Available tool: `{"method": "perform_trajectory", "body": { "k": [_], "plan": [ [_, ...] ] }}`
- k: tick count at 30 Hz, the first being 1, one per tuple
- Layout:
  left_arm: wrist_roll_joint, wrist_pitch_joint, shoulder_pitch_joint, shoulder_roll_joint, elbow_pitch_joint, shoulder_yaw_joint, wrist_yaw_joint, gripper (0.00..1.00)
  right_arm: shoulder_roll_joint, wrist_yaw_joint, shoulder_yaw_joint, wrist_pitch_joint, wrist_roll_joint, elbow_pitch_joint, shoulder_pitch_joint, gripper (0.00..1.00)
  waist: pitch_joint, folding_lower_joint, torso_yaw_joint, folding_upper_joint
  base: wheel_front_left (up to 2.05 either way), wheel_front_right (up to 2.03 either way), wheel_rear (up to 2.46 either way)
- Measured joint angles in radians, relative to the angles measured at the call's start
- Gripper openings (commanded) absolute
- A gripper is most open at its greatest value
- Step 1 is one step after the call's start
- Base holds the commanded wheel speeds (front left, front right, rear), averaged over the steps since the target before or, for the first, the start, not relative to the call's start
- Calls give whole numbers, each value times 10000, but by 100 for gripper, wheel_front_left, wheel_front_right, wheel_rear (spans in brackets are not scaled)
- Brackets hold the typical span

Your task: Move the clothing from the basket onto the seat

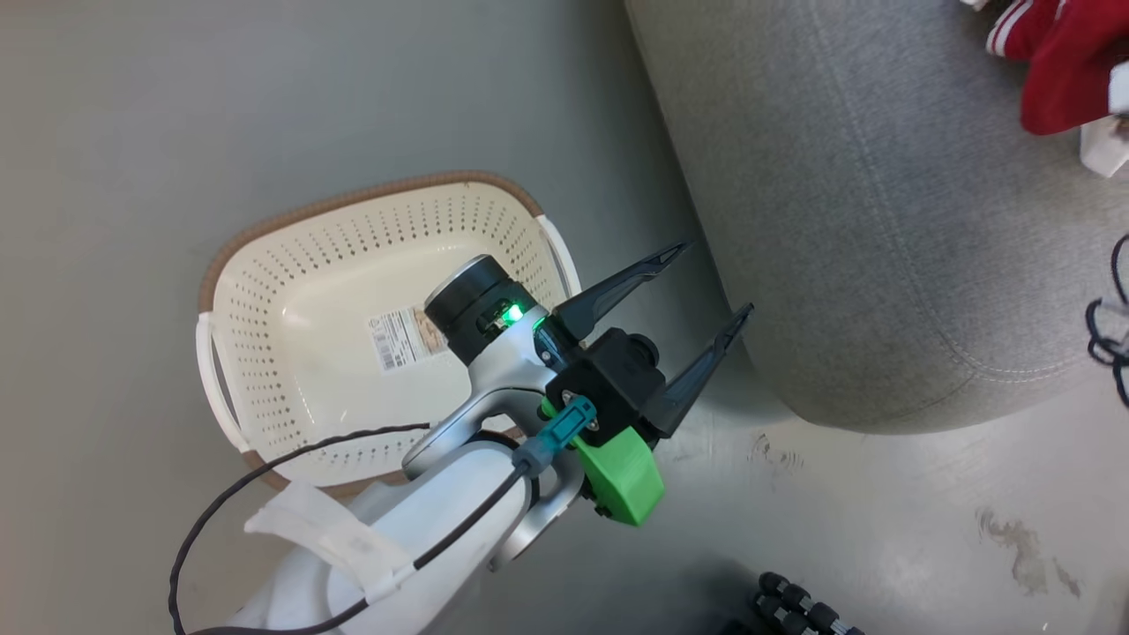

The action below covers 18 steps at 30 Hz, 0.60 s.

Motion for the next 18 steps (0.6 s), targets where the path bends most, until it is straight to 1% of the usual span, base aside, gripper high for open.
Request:
{"method": "perform_trajectory", "body": {
  "k": [5,10,13,17,18],
  "plan": [
    [-221,-334,104,-6,255,105,0,100,-2,0,161,0,-111,-109,624,100,-473,0,-29,0,0,0,0],
    [-428,-591,494,2,514,366,61,100,75,0,721,0,-303,-468,1205,100,-1000,-1,-25,0,0,0,0],
    [-479,-709,761,38,669,560,284,100,234,0,926,0,-399,-855,1505,100,-1326,0,-11,0,0,0,0],
    [-579,-936,1025,107,872,832,518,100,251,10,1172,0,-550,-1340,1948,100,-1762,-1,36,0,0,0,0],
    [-583,-945,1111,109,922,928,639,100,263,10,1256,0,-560,-1452,2093,100,-1873,0,56,0,0,0,0]
  ]
}}
